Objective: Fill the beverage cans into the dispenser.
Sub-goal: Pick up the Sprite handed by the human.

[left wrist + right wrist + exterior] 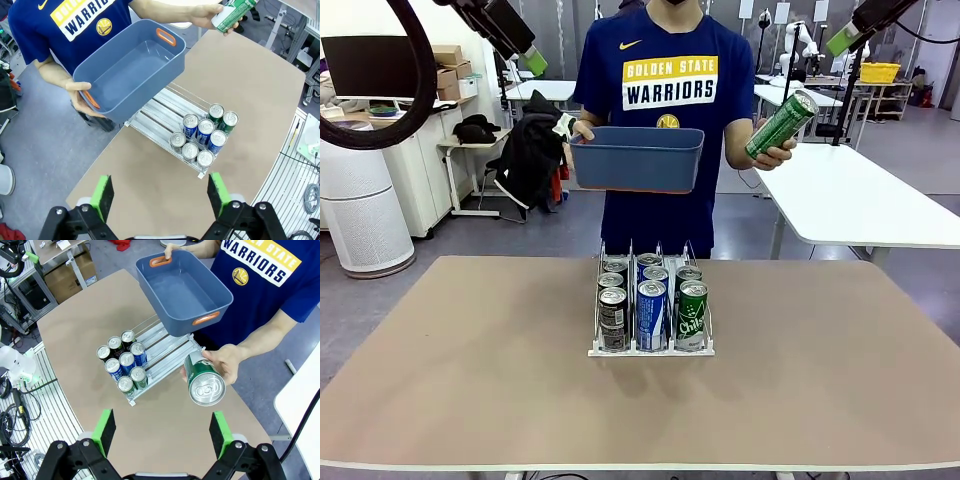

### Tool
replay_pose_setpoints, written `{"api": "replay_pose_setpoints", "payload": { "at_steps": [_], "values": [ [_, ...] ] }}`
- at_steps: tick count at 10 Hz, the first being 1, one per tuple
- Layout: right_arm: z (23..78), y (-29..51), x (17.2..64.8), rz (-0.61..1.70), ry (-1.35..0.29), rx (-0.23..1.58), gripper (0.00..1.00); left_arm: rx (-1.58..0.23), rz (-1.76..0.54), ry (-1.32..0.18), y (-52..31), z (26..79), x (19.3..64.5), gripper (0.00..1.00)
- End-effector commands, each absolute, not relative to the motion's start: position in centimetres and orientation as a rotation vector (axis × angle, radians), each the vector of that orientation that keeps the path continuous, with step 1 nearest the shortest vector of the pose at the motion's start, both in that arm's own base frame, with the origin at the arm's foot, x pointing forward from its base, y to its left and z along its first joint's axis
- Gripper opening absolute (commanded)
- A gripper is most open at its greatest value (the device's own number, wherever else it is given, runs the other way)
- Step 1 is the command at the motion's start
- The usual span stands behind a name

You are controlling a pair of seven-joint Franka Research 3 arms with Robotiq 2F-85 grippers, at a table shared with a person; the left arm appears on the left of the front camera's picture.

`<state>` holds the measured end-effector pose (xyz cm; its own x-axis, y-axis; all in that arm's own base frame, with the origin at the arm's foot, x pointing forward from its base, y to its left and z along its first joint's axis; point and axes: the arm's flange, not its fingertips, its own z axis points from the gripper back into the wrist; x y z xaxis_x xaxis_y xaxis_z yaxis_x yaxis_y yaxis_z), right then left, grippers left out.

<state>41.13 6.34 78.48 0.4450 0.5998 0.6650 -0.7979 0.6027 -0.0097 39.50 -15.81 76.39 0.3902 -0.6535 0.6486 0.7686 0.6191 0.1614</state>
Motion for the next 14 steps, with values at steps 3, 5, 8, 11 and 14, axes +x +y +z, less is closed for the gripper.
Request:
{"api": "replay_pose_setpoints", "payload": {
  "at_steps": [3, 5, 8, 11, 14],
  "values": [
    [78.4, 6.4, 40.9, 0.884, -0.679, 0.333, 1.00, -0.175, -0.909, -0.740, -15.7, 76.4, 39.3, 1.00],
    [78.5, 6.3, 41.1, 0.885, -0.679, 0.327, 1.00, -0.175, -0.909, -0.740, -15.7, 76.4, 39.3, 1.00],
    [76.2, 6.0, 43.9, 0.871, -0.691, 0.360, 1.00, -0.175, -0.909, -0.740, -15.7, 76.4, 39.3, 1.00],
    [75.5, 4.7, 45.4, 0.853, -0.611, 0.372, 1.00, -0.175, -0.909, -0.740, -15.7, 76.4, 39.3, 1.00],
    [73.8, 4.4, 47.3, 0.835, -0.611, 0.374, 1.00, -0.175, -0.909, -0.740, -15.7, 76.4, 39.3, 1.00]
  ]
}}
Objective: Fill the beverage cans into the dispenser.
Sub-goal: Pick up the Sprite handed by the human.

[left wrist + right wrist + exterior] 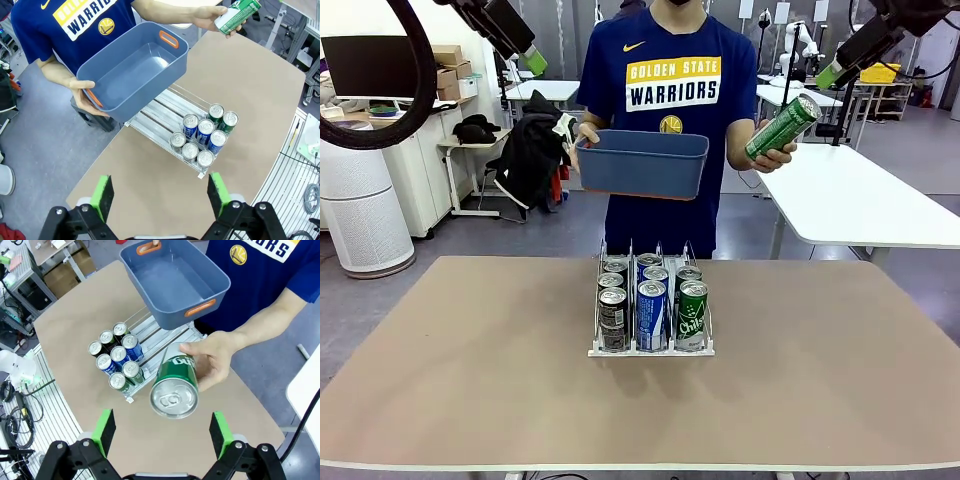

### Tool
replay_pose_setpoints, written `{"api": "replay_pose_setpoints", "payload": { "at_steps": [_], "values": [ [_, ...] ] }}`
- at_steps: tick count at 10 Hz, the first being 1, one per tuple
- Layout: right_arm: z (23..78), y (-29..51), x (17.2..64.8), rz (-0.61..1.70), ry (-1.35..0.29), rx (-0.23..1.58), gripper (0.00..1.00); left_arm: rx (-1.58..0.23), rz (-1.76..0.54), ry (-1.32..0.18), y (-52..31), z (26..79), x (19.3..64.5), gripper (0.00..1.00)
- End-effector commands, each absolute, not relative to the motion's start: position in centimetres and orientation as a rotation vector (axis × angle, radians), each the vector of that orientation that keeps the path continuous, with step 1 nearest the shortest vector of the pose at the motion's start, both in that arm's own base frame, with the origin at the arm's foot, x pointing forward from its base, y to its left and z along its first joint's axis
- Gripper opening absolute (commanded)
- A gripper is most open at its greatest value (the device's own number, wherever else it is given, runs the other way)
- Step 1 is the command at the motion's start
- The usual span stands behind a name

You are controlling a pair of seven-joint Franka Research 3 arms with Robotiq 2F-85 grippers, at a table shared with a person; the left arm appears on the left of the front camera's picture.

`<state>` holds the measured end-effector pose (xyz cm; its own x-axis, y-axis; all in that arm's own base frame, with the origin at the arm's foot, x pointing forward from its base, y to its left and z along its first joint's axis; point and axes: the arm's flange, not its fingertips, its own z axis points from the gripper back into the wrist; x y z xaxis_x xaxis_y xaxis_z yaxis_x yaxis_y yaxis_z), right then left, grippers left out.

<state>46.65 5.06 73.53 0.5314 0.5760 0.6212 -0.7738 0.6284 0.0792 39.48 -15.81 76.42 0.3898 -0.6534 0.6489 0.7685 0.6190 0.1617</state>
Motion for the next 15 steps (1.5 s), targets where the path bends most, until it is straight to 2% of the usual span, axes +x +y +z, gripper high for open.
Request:
{"api": "replay_pose_setpoints", "payload": {
  "at_steps": [1, 4, 15],
  "values": [
    [73.6, 4.2, 47.5, 0.800, -0.604, 0.377, 1.00, -0.175, -0.909, -0.740, -15.7, 76.4, 39.3, 1.00],
    [72.4, 4.1, 49.0, 0.772, -0.608, 0.396, 1.00, -0.175, -0.909, -0.740, -15.7, 76.4, 39.3, 1.00],
    [69.1, 5.5, 49.4, 0.781, -0.618, 0.455, 1.00, -0.175, -0.909, -0.740, -15.7, 76.4, 39.3, 1.00]
  ]
}}
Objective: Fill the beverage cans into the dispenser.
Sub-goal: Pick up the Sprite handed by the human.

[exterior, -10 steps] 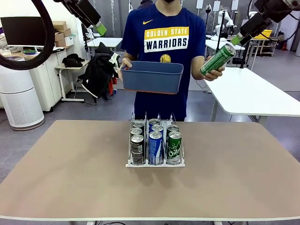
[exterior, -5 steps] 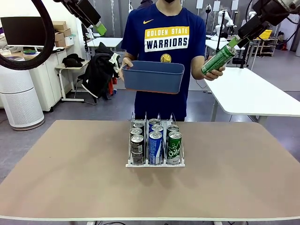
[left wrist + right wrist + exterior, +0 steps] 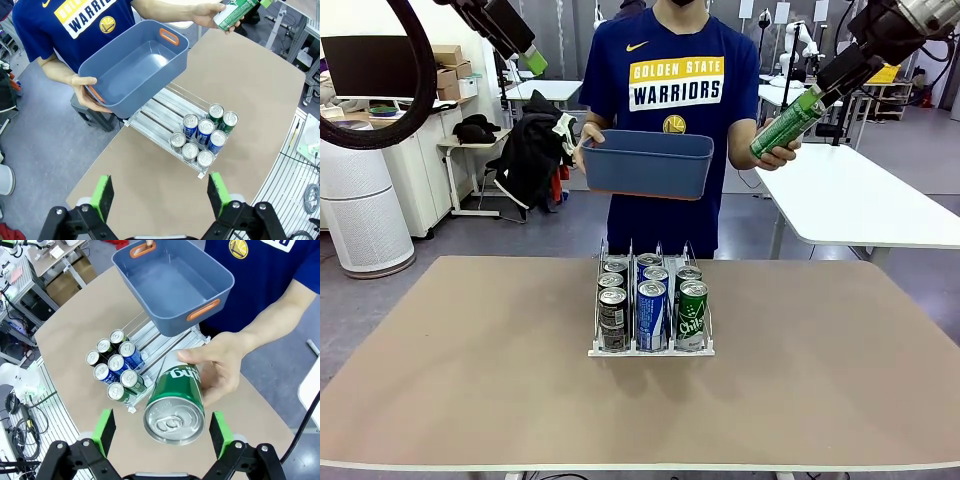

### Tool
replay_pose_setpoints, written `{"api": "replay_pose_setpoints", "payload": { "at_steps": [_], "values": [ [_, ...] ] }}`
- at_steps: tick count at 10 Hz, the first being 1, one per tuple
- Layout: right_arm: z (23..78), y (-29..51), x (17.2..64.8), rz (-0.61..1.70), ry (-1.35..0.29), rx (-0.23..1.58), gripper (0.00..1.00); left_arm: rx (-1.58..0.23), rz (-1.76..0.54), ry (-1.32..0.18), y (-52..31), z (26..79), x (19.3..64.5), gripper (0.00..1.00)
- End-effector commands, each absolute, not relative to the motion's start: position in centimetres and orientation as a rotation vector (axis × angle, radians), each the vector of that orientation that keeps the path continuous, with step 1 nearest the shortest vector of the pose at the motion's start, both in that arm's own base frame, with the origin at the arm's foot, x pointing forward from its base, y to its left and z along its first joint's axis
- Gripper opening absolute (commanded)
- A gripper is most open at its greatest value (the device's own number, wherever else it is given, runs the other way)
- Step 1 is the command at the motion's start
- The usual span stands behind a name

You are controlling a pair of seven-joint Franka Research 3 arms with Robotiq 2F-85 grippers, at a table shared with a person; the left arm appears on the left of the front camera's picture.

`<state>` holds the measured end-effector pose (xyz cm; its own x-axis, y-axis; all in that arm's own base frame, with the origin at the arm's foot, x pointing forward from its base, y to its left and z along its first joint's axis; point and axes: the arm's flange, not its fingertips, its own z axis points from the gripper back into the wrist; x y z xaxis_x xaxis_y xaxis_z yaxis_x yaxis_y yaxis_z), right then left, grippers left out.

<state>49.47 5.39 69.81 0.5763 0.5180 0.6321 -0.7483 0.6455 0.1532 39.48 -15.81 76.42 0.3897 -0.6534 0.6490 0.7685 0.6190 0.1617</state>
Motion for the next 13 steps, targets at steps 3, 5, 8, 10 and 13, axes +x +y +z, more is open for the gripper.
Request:
{"api": "replay_pose_setpoints", "payload": {
  "at_steps": [3, 5, 8, 10, 13],
  "values": [
    [68.1, 6.1, 49.8, 0.783, -0.613, 0.474, 1.00, -0.175, -0.909, -0.740, -15.7, 76.4, 39.3, 1.00],
    [67.6, 6.3, 49.9, 0.781, -0.598, 0.477, 1.00, -0.175, -0.909, -0.740, -15.7, 76.4, 39.3, 1.00],
    [67.0, 6.6, 50.2, 0.775, -0.584, 0.474, 1.00, -0.175, -0.909, -0.740, -15.7, 76.4, 39.3, 1.00],
    [66.9, 6.6, 50.5, 0.765, -0.595, 0.485, 1.00, -0.175, -0.909, -0.740, -15.7, 76.4, 39.3, 1.00],
    [66.9, 6.6, 50.9, 0.742, -0.603, 0.521, 1.00, -0.175, -0.909, -0.740, -15.7, 76.4, 39.3, 1.00]
  ]
}}
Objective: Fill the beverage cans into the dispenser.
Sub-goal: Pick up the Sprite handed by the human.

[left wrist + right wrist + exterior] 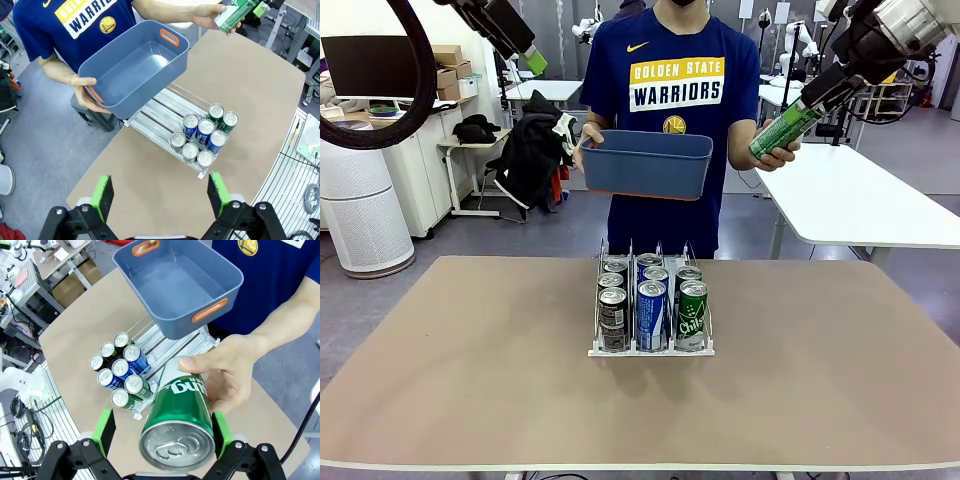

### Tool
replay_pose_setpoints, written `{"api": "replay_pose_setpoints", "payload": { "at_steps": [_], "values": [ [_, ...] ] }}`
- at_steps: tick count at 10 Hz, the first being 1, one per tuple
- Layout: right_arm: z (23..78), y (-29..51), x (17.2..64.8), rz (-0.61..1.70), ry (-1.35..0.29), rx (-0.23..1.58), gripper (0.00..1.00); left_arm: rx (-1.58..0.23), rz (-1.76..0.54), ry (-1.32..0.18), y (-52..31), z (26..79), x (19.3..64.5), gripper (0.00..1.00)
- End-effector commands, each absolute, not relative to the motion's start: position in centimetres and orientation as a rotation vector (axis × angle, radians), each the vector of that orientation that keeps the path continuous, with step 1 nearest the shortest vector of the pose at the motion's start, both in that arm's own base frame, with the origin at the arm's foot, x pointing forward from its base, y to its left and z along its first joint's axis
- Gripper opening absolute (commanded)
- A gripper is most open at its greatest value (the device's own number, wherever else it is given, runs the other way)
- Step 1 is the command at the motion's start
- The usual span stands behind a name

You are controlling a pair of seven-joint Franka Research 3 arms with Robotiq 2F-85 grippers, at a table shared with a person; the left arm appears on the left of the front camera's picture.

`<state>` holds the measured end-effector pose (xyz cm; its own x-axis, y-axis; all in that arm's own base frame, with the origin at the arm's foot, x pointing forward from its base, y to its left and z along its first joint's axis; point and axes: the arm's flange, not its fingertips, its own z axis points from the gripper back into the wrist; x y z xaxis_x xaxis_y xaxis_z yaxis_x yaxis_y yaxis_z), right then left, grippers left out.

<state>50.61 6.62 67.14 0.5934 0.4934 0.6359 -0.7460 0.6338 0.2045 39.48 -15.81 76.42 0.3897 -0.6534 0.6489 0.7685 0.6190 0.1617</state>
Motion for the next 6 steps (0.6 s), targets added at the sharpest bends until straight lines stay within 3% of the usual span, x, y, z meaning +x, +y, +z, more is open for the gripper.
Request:
{"api": "replay_pose_setpoints", "payload": {
  "at_steps": [1, 4, 5, 6],
  "values": [
    [67.19, 6.56, 50.52, 0.760, -0.567, 0.474, 1.00, -0.175, -0.909, -0.740, -15.66, 76.40, 39.33, 1.00],
    [67.18, 6.62, 50.62, 0.755, -0.571, 0.485, 1.00, -0.175, -0.909, -0.740, -15.66, 76.40, 39.33, 1.00],
    [67.35, 6.56, 50.90, 0.717, -0.567, 0.474, 0.40, -0.175, -0.909, -0.740, -15.66, 76.40, 39.33, 1.00],
    [67.28, 6.44, 51.07, 0.703, -0.576, 0.479, 0.40, -0.175, -0.909, -0.740, -15.66, 76.40, 39.33, 1.00]
  ]
}}
